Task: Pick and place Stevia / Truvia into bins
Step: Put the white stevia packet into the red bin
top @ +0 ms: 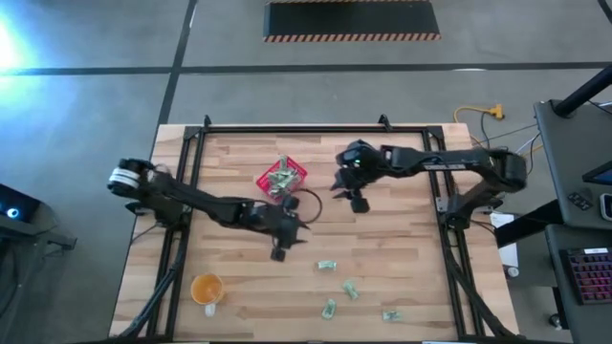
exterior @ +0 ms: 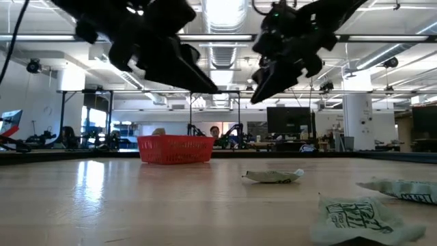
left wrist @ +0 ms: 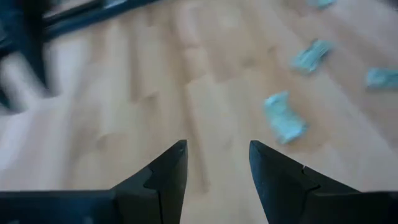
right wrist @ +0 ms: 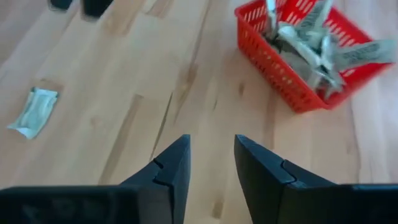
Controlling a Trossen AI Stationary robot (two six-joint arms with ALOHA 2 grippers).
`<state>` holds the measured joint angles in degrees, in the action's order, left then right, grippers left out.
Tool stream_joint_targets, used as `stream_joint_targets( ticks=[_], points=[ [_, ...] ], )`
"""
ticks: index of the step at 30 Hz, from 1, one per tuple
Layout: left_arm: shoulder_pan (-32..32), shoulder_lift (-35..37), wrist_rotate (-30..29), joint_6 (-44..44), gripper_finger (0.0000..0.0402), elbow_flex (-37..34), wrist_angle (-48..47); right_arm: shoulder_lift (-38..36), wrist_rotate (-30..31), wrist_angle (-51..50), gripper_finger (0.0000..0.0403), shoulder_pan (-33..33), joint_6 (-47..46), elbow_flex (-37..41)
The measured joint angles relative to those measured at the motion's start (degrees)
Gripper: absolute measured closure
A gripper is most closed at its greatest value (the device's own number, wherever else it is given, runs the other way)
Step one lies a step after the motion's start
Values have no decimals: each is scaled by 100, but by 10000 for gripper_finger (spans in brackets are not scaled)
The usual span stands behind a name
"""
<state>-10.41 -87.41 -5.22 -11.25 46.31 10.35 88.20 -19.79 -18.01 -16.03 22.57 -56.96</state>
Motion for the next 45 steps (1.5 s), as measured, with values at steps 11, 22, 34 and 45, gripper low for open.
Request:
stream_joint_targets(
  ticks=[11,22,34,45],
  points=[
    [-236,-1626,878,-163,246,209,1646,-2357,45,249,312,-64,-105,1653],
    [-275,-2482,1270,-122,246,630,2108,-4502,50,705,335,-88,-162,2809],
    [-543,-2667,1308,-123,246,919,2124,-5125,48,677,339,-85,-352,2982],
    [-571,-2950,1044,-329,246,970,2134,-4939,48,760,340,-85,-334,2980]
  ],
)
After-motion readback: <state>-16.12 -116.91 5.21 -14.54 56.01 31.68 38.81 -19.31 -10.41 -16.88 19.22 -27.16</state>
